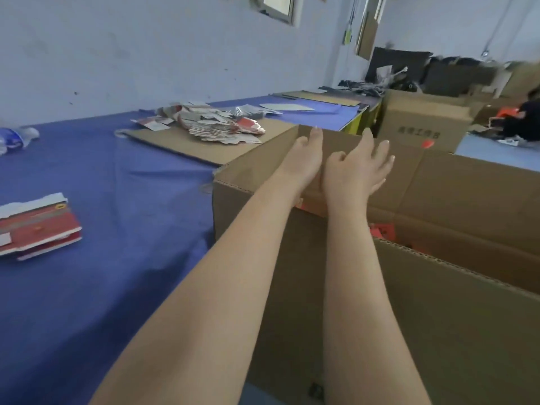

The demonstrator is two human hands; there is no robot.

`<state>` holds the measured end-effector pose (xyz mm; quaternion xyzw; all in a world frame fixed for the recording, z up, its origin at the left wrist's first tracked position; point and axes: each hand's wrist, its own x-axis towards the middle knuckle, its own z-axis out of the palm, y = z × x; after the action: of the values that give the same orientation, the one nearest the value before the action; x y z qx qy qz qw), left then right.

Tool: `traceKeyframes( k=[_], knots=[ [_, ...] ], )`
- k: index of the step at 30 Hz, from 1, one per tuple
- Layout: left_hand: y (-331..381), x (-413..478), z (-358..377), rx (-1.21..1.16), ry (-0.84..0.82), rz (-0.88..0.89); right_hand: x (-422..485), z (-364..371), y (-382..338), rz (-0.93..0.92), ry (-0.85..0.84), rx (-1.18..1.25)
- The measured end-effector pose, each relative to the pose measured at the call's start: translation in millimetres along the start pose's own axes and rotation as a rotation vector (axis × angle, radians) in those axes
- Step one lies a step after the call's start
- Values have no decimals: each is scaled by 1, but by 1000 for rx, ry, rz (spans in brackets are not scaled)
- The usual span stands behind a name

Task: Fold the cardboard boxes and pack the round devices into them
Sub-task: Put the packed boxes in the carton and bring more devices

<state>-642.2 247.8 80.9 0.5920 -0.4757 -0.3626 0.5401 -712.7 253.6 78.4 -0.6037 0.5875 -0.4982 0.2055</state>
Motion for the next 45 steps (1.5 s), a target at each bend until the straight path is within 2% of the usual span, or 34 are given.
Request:
traceKeyframes(
  k=[3, 6, 9, 13, 18, 23, 27, 30, 33, 35, 36, 37, 38, 39, 40, 42, 44, 45],
  knots=[
    [2, -9, -38, -174, 93, 35, -25, 26, -27, -134, -71, 296],
    [1, -36, -114, -257, 238, 117, -72, 72, -78, -119, -322, 650],
    [-5, -86, -210, -150, 570, 135, -141, 128, -136, -95, -621, 821],
    [-23, -196, -337, 27, 1011, 38, -280, 179, -210, -178, -1043, 851],
    [-43, -380, -423, 116, 1582, -51, -470, 169, -262, -340, -1573, 902],
    [-57, -539, -424, 83, 2013, -60, -614, 113, -269, -592, -1901, 896],
    [-59, -645, -392, 149, 2309, -36, -702, 47, -258, -582, -2246, 890],
    [-68, -724, -354, 255, 2562, -42, -759, -8, -236, -643, -2486, 810],
    [-94, -797, -304, 270, 2848, -200, -816, -58, -194, -792, -2785, 474],
    [-123, -841, -271, 195, 3016, -414, -854, -81, -151, -1016, -2836, 186],
    [-140, -861, -254, 121, 3050, -596, -872, -84, -127, -1197, -2758, 94],
    [-156, -878, -238, -17, 3035, -795, -886, -80, -104, -1376, -2602, 31],
    [-174, -894, -226, -181, 2987, -946, -895, -71, -85, -1482, -2425, -36],
    [-189, -906, -216, -363, 2909, -1015, -898, -61, -72, -1507, -2314, -141],
    [-205, -917, -209, -505, 2836, -1037, -900, -51, -62, -1466, -2295, -249],
    [-230, -923, -208, -685, 2723, -1037, -905, -34, -54, -1230, -2433, -396],
    [-244, -919, -217, -663, 2612, -1170, -913, -24, -50, -989, -2543, -415],
    [-245, -916, -221, -630, 2557, -1255, -919, -22, -51, -967, -2558, -398]
  ],
)
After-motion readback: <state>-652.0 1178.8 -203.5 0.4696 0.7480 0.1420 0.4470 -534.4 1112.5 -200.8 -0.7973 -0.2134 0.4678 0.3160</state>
